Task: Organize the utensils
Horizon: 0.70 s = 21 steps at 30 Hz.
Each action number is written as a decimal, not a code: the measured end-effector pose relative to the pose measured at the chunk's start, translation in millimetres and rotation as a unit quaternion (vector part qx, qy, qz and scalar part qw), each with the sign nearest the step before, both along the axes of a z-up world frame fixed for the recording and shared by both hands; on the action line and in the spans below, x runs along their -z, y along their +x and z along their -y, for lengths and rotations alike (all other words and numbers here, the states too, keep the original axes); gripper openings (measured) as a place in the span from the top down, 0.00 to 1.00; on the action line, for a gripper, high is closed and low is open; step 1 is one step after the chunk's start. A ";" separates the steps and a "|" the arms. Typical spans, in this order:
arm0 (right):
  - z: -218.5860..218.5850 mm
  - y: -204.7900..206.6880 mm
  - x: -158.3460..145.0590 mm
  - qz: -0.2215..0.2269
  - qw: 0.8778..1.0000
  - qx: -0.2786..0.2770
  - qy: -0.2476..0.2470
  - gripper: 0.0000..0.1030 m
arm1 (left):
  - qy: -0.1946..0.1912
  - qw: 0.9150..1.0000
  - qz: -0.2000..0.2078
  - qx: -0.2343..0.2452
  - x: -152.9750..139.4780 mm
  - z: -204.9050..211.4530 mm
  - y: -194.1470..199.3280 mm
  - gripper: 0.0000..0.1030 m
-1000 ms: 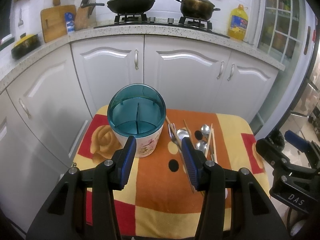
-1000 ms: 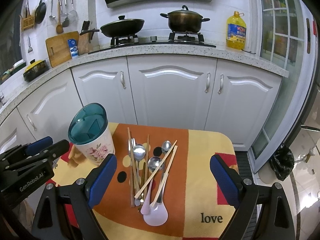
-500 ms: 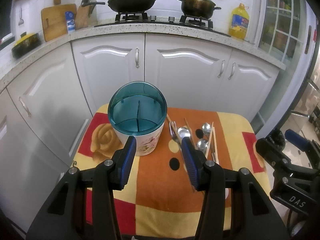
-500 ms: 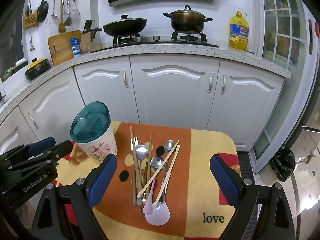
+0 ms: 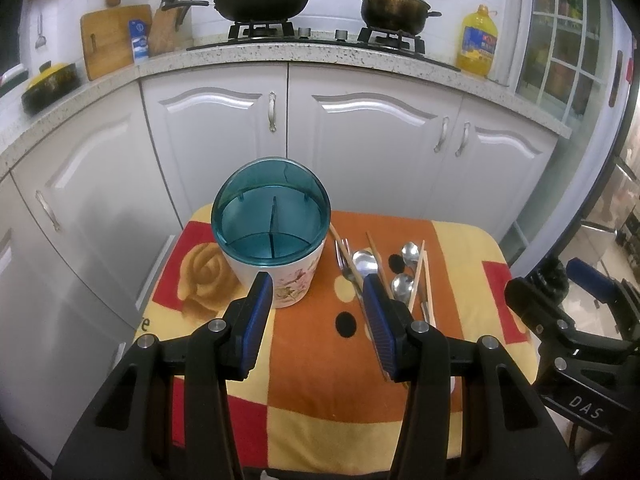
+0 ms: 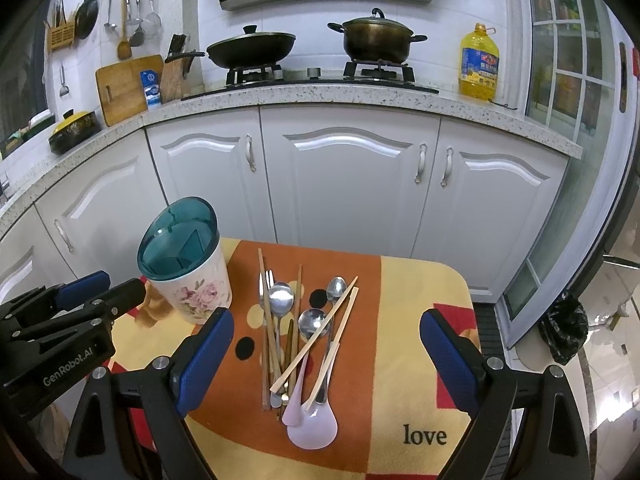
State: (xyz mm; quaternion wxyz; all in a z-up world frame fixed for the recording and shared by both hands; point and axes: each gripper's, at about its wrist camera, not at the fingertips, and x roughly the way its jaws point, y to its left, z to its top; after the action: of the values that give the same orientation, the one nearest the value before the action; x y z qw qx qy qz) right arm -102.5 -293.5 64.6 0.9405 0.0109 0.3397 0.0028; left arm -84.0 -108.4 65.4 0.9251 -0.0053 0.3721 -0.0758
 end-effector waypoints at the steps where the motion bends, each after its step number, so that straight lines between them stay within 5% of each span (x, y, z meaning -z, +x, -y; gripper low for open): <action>1: 0.3 0.3 0.6 -0.001 1.000 0.000 0.000 0.09 | 0.000 1.000 -0.001 0.001 0.8 0.0 -0.4 0.55; 21: 3.6 4.2 9.8 -0.012 1.000 0.004 0.000 0.09 | -0.003 1.000 -0.017 0.004 6.9 6.4 5.3 0.55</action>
State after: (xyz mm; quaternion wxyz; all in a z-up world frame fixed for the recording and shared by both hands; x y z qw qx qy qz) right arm -98.3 -297.1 54.8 0.9362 0.0124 0.3513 -0.0011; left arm -78.7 -114.8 58.5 0.9181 -0.0080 0.3879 -0.0802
